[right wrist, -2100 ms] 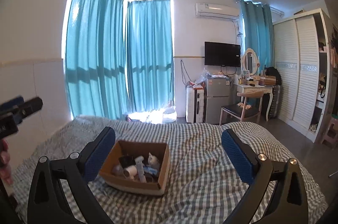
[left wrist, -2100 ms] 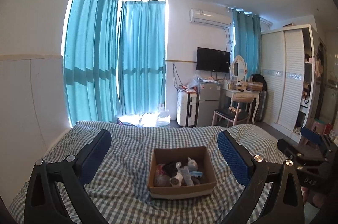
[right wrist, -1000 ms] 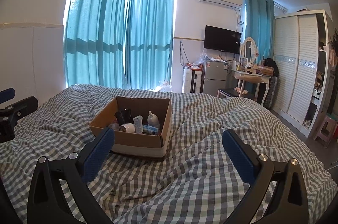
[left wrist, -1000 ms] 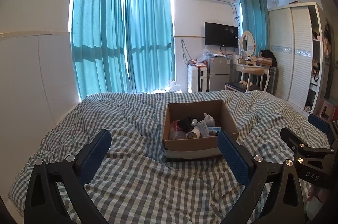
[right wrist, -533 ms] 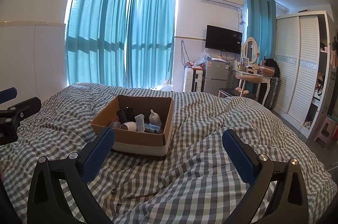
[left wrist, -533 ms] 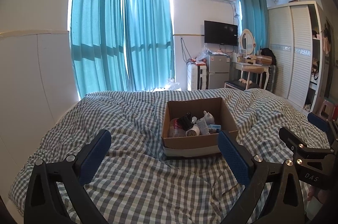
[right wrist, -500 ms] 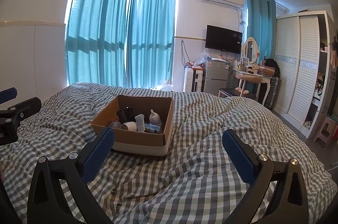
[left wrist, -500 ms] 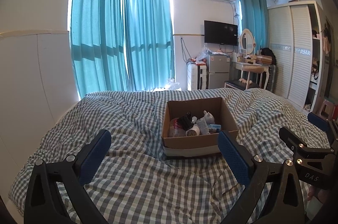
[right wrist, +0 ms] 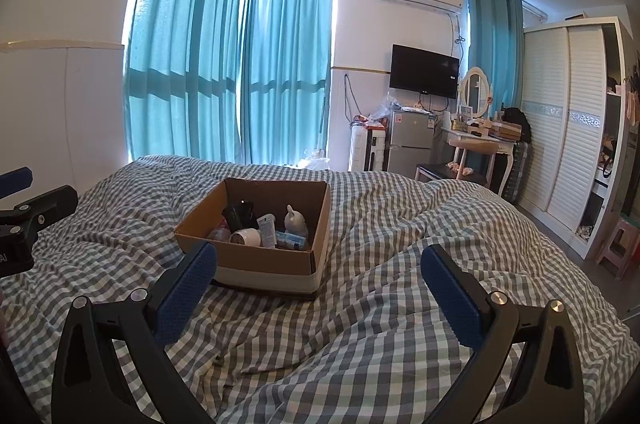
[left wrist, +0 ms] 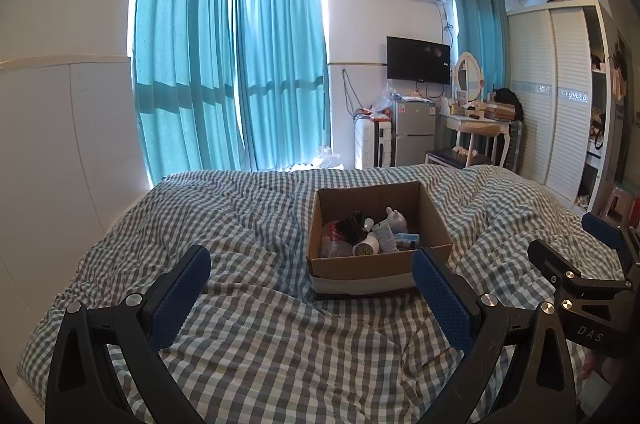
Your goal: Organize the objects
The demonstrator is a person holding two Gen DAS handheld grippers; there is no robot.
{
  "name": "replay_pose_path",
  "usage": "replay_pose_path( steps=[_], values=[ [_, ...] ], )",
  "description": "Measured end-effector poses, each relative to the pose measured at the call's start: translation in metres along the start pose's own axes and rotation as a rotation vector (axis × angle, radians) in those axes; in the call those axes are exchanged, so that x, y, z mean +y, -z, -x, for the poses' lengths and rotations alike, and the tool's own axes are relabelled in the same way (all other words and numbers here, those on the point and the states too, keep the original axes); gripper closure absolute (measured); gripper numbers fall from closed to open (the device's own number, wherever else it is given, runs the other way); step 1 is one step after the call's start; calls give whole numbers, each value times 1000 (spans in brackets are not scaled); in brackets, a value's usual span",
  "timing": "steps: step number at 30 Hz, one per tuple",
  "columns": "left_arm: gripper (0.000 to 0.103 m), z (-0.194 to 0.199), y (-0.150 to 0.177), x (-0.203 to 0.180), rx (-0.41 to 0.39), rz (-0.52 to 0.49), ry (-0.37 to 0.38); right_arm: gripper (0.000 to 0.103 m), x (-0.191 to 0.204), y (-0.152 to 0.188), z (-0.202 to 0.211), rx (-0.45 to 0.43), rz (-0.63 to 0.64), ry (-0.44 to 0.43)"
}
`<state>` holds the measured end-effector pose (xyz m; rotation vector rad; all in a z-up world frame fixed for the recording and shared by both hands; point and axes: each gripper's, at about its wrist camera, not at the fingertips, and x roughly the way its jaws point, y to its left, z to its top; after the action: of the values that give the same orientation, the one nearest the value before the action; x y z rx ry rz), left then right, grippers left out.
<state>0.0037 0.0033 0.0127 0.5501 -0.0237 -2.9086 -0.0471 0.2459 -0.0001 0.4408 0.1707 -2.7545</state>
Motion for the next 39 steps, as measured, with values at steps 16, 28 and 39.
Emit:
replay_pose_path(
  steps=[16,28,39],
  values=[
    [0,-2,0,-1,15,-14,-4,1,0,-1,-1,2,1,0],
    [0,-5,2,-2,23,-39,-19,1,0,4,-4,13,0,-2],
    [0,-3,4,2,23,-22,-39,1,-1,7,-6,24,2,0]
  ],
)
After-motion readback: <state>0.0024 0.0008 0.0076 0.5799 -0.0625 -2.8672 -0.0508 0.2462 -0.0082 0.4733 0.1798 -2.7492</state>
